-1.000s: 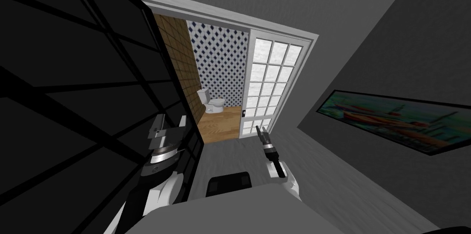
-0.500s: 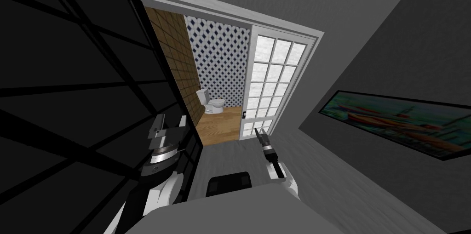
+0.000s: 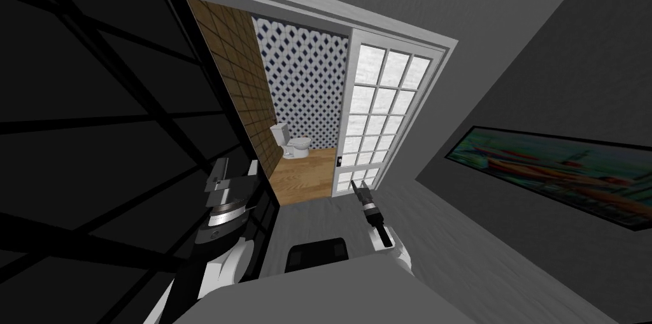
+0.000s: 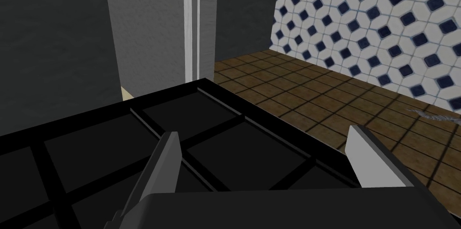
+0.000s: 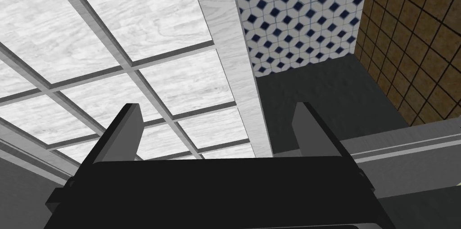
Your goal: Pull the door open
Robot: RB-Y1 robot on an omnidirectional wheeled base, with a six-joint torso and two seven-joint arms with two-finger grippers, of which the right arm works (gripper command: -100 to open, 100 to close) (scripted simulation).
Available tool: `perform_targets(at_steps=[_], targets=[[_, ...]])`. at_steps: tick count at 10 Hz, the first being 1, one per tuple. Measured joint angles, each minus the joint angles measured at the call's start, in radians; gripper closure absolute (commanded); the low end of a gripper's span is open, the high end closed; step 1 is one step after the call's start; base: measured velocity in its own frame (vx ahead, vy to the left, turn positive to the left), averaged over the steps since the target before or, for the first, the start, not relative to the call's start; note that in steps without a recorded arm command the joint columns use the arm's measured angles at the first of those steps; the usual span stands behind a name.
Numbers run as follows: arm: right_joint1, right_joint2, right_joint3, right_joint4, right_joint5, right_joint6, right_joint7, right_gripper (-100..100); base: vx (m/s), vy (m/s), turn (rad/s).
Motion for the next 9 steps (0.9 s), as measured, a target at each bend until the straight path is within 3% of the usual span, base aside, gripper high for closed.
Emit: perform_targets(at_steps=[9], targets=[[-0.045,-0.010,-0.016,0.160,0.040,-0.038,0.117,-100,0.082,0.001,-0.004]])
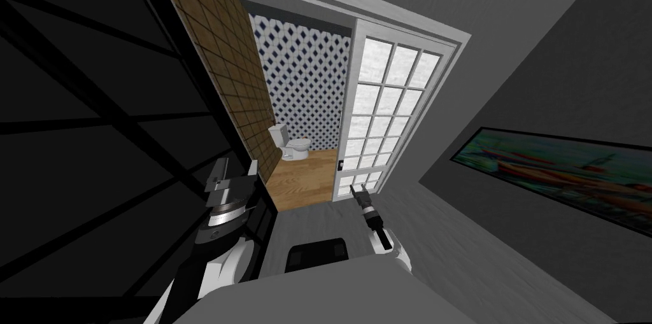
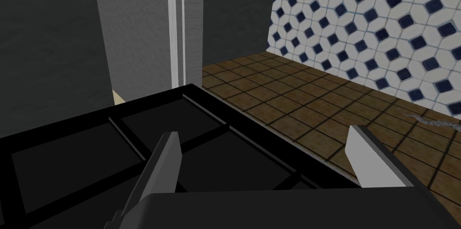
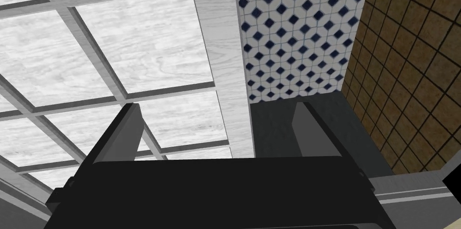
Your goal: Pull the door open
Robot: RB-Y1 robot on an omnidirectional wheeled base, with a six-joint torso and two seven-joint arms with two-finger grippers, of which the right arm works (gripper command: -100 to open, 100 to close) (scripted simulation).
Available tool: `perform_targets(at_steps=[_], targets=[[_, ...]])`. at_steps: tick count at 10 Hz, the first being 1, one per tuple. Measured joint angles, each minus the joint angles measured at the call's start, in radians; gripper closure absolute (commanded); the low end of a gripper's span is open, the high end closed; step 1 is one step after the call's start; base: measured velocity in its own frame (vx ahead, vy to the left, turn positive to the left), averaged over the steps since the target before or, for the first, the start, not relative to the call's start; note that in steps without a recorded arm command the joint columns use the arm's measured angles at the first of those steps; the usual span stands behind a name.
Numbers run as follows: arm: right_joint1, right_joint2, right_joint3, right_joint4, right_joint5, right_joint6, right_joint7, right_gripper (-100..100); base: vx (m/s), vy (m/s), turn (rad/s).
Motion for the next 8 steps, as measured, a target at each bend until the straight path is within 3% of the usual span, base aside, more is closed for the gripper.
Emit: perform_targets(at_steps=[8], targets=[[-0.059,-0.012,-0.017,0.170,0.041,-0.032,0.120,-100,0.115,0.005,-0.004]])
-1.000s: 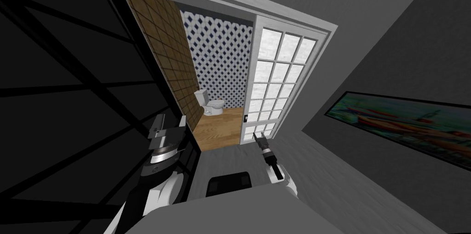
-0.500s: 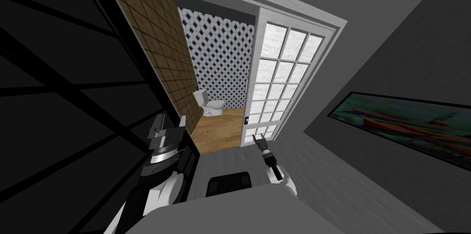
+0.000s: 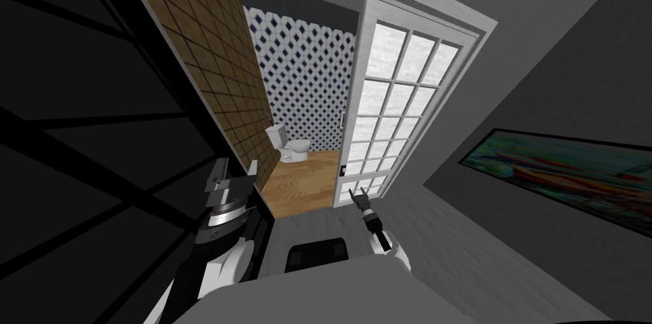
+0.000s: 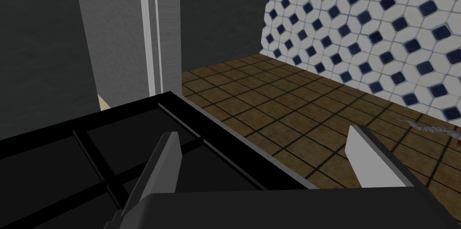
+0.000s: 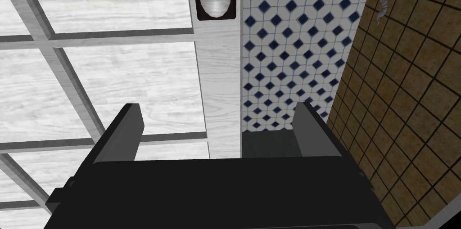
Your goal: Pull the door open
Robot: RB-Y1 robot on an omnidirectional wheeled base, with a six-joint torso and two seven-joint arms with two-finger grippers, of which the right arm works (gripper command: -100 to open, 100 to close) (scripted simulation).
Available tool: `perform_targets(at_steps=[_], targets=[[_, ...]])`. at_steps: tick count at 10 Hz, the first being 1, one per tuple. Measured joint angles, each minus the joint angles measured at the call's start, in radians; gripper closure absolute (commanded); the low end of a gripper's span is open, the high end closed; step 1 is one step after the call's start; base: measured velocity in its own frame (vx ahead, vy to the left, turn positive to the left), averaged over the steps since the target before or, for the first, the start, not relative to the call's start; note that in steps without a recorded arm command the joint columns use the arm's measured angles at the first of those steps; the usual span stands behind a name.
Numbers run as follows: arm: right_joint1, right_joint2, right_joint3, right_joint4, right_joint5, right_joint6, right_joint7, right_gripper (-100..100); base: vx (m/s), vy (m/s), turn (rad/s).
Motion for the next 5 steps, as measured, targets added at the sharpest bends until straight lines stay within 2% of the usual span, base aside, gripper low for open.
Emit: perform_targets(at_steps=[3,4,5], targets=[[-0.013,-0.002,-0.005,0.053,0.017,-0.009,0.046,-100,0.159,-0.003,-0.003],[-0.021,-0.003,-0.007,0.074,0.021,-0.015,0.059,-100,0.055,0.002,0.002],[-0.022,-0.003,-0.007,0.077,0.021,-0.016,0.062,-100,0.130,0.066,0.122]])
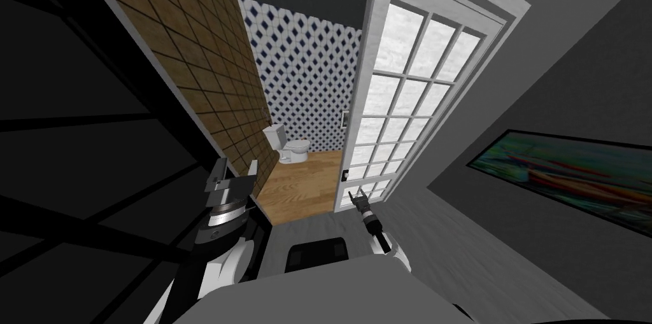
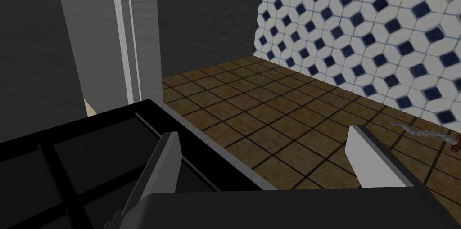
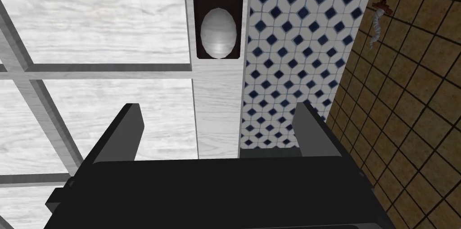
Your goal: Pull the door open
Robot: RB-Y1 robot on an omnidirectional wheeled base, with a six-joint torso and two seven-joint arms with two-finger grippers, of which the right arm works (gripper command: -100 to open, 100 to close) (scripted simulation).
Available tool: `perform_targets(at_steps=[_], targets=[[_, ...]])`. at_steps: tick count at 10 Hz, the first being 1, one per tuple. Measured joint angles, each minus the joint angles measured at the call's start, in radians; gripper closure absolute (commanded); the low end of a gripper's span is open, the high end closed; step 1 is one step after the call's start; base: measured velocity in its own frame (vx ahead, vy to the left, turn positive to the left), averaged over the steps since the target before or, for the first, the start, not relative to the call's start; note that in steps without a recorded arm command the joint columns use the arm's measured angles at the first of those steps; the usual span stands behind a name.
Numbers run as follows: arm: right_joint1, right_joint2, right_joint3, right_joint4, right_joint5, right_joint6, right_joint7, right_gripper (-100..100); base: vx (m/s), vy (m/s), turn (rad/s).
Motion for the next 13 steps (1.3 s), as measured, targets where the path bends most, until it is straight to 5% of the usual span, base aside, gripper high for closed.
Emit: perform_targets(at_steps=[9,10,13], targets=[[0.028,-0.068,-0.069,0.051,-0.046,-0.042,-0.028,-100,0.160,0.034,0.104],[0.027,-0.069,-0.070,0.052,-0.046,-0.044,-0.029,100,-0.006,-0.001,-0.015],[0.027,-0.069,-0.070,0.051,-0.046,-0.041,-0.028,100,-0.013,-0.004,0.001]])
